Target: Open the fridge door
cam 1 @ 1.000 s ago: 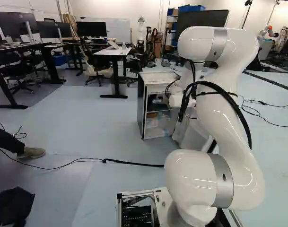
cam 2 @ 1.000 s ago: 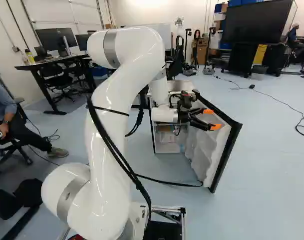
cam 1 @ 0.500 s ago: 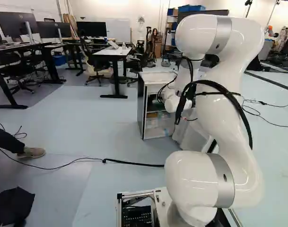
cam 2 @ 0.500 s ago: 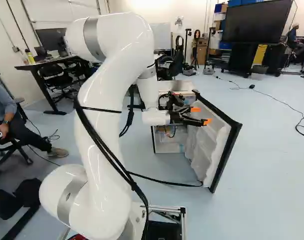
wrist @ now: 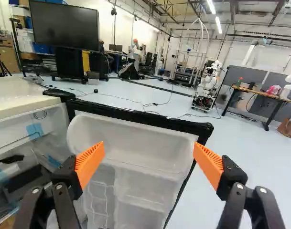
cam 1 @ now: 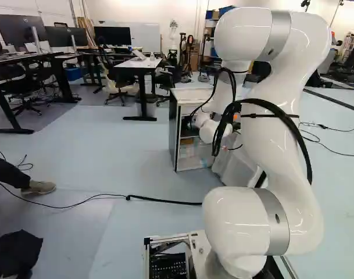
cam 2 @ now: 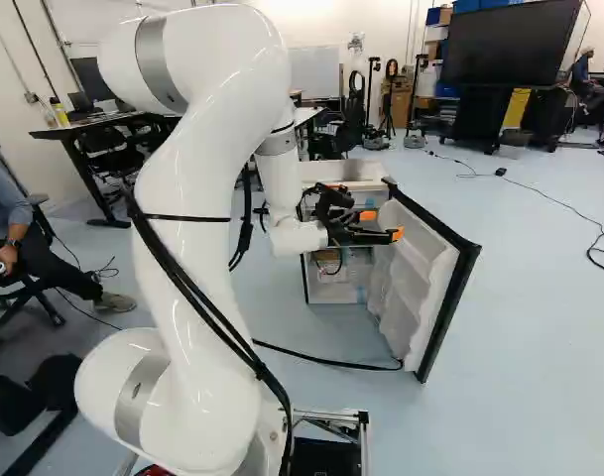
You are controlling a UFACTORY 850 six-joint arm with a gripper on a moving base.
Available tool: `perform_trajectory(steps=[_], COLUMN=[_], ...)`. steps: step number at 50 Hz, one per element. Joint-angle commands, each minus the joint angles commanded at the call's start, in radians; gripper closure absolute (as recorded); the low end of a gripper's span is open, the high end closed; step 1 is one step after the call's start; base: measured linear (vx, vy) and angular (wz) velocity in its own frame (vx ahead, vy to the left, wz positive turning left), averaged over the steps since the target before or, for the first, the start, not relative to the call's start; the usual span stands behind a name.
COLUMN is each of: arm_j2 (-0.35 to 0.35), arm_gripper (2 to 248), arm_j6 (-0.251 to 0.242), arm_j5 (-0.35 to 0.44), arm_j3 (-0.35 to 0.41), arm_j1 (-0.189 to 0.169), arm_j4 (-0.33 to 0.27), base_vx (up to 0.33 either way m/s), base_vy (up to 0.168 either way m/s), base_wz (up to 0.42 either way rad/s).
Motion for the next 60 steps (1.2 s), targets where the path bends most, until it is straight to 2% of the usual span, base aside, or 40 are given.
perform_trajectory(steps=[15, 30, 45, 60], arm_j2=[0.017, 0.055, 0.116, 0.2], arm_gripper=[3, 3, 3, 3], arm_j6=[0.005, 0.018, 0.038, 0.065], arm_j5=[-0.011, -0.035, -0.074, -0.128], arm_j3=[0.012, 0.041, 0.086, 0.148], arm_j1=[0.004, 0.012, 0.025, 0.043], arm_j4=[-0.019, -0.063, -0.132, -0.228], base_vx=[0.0, 0.0, 0.0, 0.0], base_vy=[0.0, 0.0, 0.0, 0.0], base_wz=[0.0, 0.0, 0.0, 0.0])
